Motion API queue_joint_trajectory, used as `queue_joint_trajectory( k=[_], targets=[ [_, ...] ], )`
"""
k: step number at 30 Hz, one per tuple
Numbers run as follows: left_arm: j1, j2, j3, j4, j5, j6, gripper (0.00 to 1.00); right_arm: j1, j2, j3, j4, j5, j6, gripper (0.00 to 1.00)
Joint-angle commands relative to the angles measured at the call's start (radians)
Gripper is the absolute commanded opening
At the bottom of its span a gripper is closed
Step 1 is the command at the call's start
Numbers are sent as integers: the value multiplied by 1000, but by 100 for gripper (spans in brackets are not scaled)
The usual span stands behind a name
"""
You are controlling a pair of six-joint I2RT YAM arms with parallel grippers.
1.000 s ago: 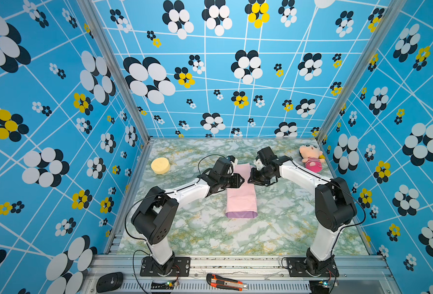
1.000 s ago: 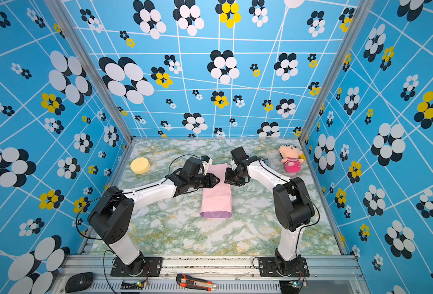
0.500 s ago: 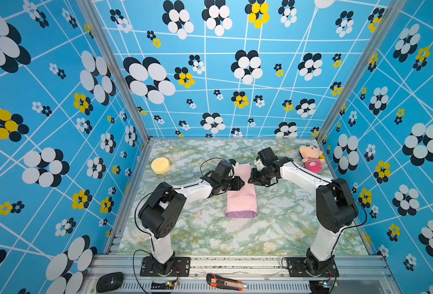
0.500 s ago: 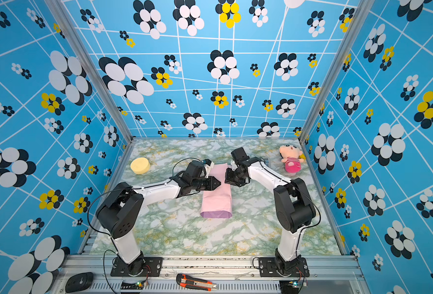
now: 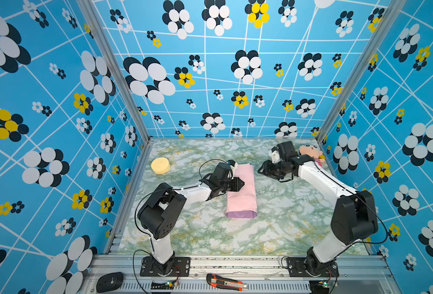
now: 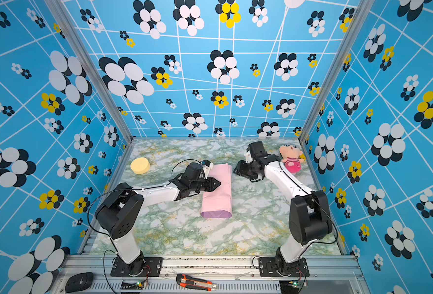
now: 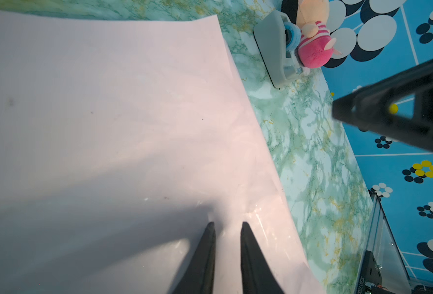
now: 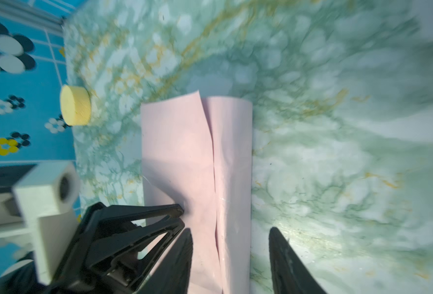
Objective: Wrap the gift box in paper
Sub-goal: 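Move the right gripper to the grey tape dispenser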
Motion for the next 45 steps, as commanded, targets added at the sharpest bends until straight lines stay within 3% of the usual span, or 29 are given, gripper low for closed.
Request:
queue_joint_trajectory(
  k=[1,8,12,25,45],
  targets=[
    [1,38,-43,-122,-40,1,22,-156,8,2,-49,-64,-151,47],
    [1,35,-40,-125,-46,2,22,-404,162,77,5,-302,-339,41],
    [1,37,-32,-128,-45,4,22,-456,243,123,50,-321,-378,41],
    [3,40,-21,-144,-50,8,22,-475,446,232,37,-381,-498,43],
    [4,36,-17,-156,-58,10,22,-475,524,266,-40,-440,-569,42]
  ],
)
